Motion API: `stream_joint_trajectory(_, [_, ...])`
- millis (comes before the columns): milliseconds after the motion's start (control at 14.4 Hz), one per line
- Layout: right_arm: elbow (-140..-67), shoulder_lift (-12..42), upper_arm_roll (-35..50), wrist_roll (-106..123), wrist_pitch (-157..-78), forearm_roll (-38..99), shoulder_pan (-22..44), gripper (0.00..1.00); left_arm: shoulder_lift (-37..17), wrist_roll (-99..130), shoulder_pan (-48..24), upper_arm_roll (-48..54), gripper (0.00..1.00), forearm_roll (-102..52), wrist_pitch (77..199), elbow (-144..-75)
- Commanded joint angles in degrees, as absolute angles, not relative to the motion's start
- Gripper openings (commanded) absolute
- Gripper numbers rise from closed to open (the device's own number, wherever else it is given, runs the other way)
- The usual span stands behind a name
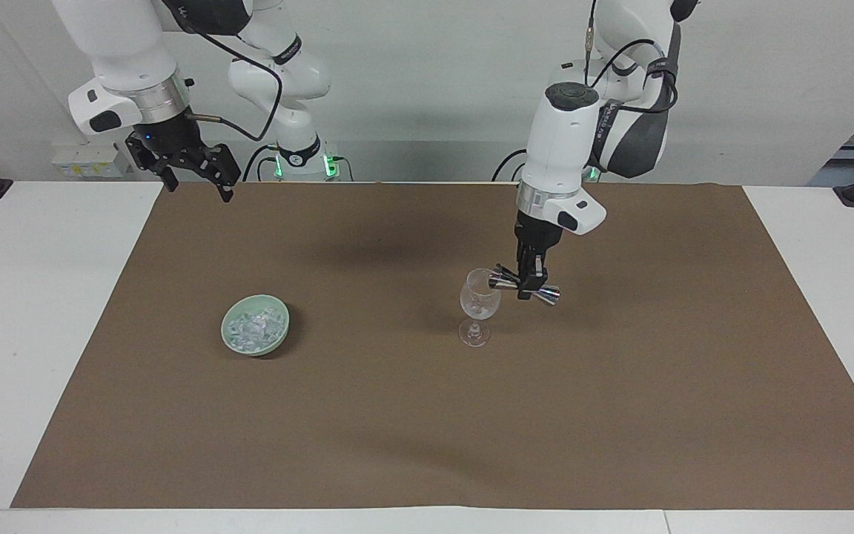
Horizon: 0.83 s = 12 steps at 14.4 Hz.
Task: Pour wine and add ice with both arms
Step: 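Tilt the bottle over the cup with the left gripper to pour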
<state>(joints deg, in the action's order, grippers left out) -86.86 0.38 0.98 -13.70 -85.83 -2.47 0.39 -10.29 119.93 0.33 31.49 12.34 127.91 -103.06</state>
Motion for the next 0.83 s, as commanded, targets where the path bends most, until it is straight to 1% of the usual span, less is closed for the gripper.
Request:
stream_joint_trajectory(0, [-86.7, 0.4, 1.2, -12.0, -85.9, -0.9, -0.7, 1.00, -11.3, 121.5, -1.0, 30.9, 0.00, 14.1, 125.6, -101.0])
stream_joint_trajectory(555, [-86.7, 0.5, 1.2, -11.8, -86.3, -0.8, -0.6, 1.00, -11.5, 121.6, -1.3, 31.5, 0.00, 18.4, 124.0, -100.5])
stream_joint_trajectory(763, [-86.7, 0.5, 1.2, -11.8, -86.6, -0.8, -0.6, 1.00, -12.5, 121.5, -1.7, 31.6, 0.00, 20.3, 122.1, -98.4])
